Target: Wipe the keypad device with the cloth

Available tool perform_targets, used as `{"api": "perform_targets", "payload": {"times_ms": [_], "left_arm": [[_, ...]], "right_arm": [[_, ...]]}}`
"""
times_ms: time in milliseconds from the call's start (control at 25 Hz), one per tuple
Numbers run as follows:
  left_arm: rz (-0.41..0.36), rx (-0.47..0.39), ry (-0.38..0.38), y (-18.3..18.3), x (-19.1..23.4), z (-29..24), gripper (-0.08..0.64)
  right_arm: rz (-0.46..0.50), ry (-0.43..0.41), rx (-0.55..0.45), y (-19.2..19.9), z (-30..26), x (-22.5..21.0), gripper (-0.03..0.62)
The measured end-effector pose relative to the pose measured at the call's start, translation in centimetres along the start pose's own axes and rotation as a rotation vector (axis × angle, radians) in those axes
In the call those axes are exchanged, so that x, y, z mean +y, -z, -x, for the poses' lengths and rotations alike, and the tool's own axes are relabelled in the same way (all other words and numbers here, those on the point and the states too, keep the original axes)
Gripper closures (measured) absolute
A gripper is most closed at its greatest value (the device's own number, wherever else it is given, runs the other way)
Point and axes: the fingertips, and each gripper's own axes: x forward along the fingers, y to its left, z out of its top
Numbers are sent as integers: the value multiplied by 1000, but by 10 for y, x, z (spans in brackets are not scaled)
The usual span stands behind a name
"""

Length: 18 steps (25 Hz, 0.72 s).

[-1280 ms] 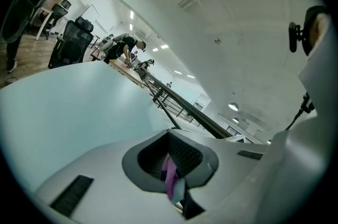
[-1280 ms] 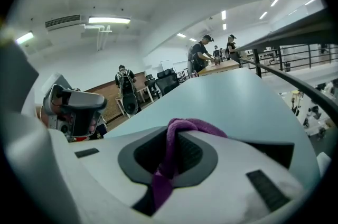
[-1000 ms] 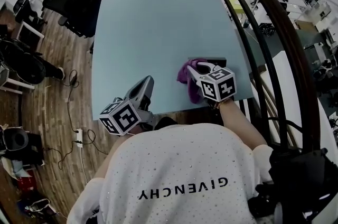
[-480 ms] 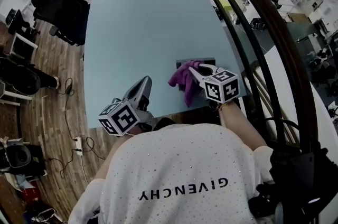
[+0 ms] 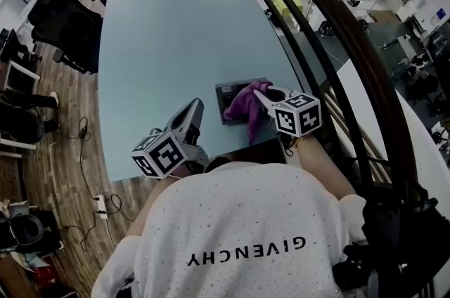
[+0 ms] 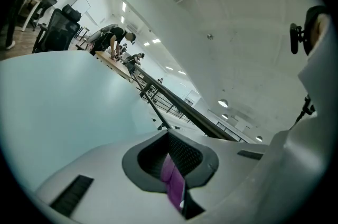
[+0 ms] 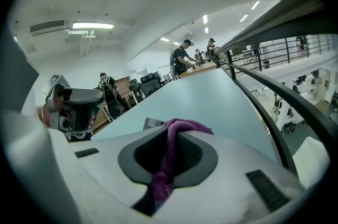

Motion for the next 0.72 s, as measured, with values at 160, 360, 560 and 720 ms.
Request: {"api": "perform_targets", "payload": {"times_ms": [160,360,560,720], "left_arm": [[0,2,13,2,-8,-11,557],[6,12,27,9,-12,-18,557],[15,18,28,16,-1,-13,557],[34,25,18,18,3,-8,557]], "right_arm": [[-12,16,-4,-1,11,-12,568],[-36,45,-13,6,23,-26,568],[-81,73,-28,14,24,-31,568],[-69,75,-29,10,33,-22,568]]}}
